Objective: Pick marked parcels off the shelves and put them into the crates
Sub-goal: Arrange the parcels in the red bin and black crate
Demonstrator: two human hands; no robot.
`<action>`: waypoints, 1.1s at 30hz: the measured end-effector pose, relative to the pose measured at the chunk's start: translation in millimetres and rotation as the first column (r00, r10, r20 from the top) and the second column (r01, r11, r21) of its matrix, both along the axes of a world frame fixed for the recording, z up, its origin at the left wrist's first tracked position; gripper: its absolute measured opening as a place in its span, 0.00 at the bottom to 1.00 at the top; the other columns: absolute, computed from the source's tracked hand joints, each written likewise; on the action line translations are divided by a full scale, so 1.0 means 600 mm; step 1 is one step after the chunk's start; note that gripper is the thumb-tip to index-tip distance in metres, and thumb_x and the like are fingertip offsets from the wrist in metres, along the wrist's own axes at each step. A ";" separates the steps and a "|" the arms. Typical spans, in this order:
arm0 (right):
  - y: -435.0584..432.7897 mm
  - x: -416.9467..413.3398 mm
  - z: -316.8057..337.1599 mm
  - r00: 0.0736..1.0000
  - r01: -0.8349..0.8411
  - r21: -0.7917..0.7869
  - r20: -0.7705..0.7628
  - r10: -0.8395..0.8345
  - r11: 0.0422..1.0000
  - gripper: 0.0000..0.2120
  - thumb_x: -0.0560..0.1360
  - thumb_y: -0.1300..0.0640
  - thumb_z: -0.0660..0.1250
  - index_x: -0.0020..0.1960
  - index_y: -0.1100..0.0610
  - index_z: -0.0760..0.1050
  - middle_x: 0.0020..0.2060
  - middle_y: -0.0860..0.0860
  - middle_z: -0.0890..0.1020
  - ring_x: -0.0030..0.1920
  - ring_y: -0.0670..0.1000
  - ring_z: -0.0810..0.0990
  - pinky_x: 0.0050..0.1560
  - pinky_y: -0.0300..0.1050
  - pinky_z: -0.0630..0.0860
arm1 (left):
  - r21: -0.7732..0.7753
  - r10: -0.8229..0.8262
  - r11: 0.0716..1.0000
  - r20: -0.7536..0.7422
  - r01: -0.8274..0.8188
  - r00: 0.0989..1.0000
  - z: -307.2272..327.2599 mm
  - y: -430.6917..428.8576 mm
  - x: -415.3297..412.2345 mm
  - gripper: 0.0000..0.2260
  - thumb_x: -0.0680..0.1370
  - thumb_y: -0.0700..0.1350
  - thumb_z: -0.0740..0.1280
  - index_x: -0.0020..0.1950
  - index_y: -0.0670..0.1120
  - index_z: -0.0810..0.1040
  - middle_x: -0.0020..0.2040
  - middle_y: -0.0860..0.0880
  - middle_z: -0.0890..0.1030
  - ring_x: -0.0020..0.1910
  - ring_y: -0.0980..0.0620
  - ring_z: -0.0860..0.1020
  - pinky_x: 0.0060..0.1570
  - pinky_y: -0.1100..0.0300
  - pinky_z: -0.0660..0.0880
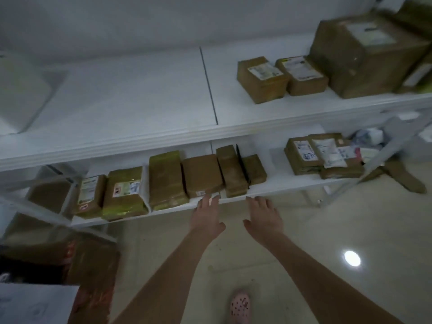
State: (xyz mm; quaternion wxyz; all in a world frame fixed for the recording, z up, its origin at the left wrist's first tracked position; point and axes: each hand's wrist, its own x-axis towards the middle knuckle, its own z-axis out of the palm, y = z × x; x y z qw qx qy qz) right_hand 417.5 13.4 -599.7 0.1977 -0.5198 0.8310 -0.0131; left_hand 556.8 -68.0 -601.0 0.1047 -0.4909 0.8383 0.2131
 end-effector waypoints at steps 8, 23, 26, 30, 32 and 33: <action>-0.066 -0.202 -0.066 0.996 0.090 0.075 -0.004 -0.090 0.993 0.31 0.77 0.50 0.65 0.76 0.52 0.55 0.73 0.52 0.62 0.73 0.55 0.60 0.69 0.50 0.63 | 0.083 -0.104 0.991 -0.018 0.105 0.994 -0.079 -0.047 -0.227 0.37 0.74 0.47 0.70 0.77 0.48 0.53 0.76 0.48 0.54 0.72 0.46 0.61 0.67 0.52 0.66; -0.190 -0.488 -0.288 0.980 -0.029 0.099 0.200 0.009 0.995 0.31 0.78 0.53 0.64 0.77 0.54 0.55 0.73 0.55 0.62 0.70 0.57 0.64 0.66 0.52 0.69 | 0.115 0.263 0.957 0.042 -0.266 0.964 -0.274 -0.136 -0.521 0.29 0.79 0.42 0.63 0.77 0.46 0.53 0.76 0.45 0.54 0.73 0.44 0.61 0.65 0.50 0.68; -0.211 -0.519 -0.334 0.953 -0.047 0.096 0.301 0.016 0.994 0.31 0.78 0.53 0.64 0.77 0.54 0.55 0.73 0.55 0.62 0.70 0.58 0.65 0.65 0.52 0.68 | 0.129 0.367 0.920 0.055 -0.371 0.929 -0.316 -0.148 -0.558 0.29 0.79 0.40 0.61 0.77 0.46 0.52 0.76 0.43 0.54 0.73 0.43 0.59 0.65 0.50 0.66; -0.268 -0.529 -0.391 0.891 -0.022 0.063 0.454 -0.009 0.998 0.28 0.79 0.54 0.63 0.76 0.55 0.58 0.71 0.57 0.65 0.69 0.58 0.68 0.67 0.49 0.67 | 0.083 0.398 0.912 0.063 -0.402 0.915 -0.366 -0.176 -0.585 0.30 0.78 0.38 0.61 0.77 0.44 0.51 0.74 0.39 0.56 0.72 0.40 0.61 0.65 0.48 0.67; -0.294 -0.521 -0.410 0.807 0.030 0.040 0.589 -0.048 0.999 0.27 0.79 0.56 0.62 0.76 0.57 0.59 0.72 0.57 0.65 0.70 0.57 0.67 0.67 0.46 0.64 | 0.069 0.416 0.905 0.065 -0.420 0.907 -0.389 -0.196 -0.587 0.29 0.79 0.38 0.60 0.77 0.43 0.52 0.75 0.38 0.54 0.72 0.39 0.61 0.66 0.47 0.66; -0.305 -0.517 -0.416 0.751 0.064 0.039 0.657 -0.074 0.997 0.26 0.80 0.57 0.61 0.76 0.58 0.60 0.72 0.56 0.66 0.71 0.56 0.67 0.67 0.45 0.64 | 0.061 0.426 0.900 0.078 -0.431 0.901 -0.401 -0.204 -0.586 0.28 0.79 0.39 0.60 0.76 0.43 0.53 0.75 0.37 0.53 0.72 0.38 0.60 0.67 0.46 0.65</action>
